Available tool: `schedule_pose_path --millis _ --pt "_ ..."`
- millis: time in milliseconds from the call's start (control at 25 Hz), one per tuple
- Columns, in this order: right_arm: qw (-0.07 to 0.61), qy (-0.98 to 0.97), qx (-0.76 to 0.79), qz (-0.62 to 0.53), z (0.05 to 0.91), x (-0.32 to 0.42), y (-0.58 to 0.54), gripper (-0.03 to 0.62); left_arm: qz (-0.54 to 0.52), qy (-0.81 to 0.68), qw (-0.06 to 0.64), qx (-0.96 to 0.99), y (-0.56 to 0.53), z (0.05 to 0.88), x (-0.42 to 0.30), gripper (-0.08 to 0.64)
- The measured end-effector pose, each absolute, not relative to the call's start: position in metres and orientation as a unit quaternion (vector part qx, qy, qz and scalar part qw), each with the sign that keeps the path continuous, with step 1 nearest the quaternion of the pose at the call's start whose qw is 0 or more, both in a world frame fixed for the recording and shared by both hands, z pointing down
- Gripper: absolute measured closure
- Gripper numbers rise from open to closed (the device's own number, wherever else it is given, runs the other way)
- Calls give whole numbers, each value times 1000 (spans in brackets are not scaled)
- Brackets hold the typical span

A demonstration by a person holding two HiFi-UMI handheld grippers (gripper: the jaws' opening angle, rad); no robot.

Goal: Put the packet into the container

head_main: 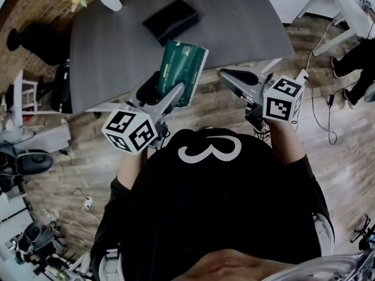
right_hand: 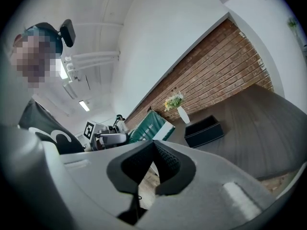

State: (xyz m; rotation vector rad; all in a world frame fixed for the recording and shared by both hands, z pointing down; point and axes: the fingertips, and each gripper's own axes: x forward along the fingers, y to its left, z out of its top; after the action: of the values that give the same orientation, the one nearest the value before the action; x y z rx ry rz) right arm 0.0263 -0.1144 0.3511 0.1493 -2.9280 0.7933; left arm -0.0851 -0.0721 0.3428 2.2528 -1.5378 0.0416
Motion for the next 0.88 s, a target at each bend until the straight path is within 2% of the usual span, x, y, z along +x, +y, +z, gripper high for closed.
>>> schedule_pose_path --millis 200,600,880 --pt "59 -961 49 266 363 25 -113 591 29 -544 185 818 -75 345 -88 222" --pt "71 -949 87 296 366 -48 -188 591 69 -520 176 833 -163 345 -173 225" --pt "62 -939 128 314 372 -70 -220 591 102 -486 155 854 -209 346 -198 227"
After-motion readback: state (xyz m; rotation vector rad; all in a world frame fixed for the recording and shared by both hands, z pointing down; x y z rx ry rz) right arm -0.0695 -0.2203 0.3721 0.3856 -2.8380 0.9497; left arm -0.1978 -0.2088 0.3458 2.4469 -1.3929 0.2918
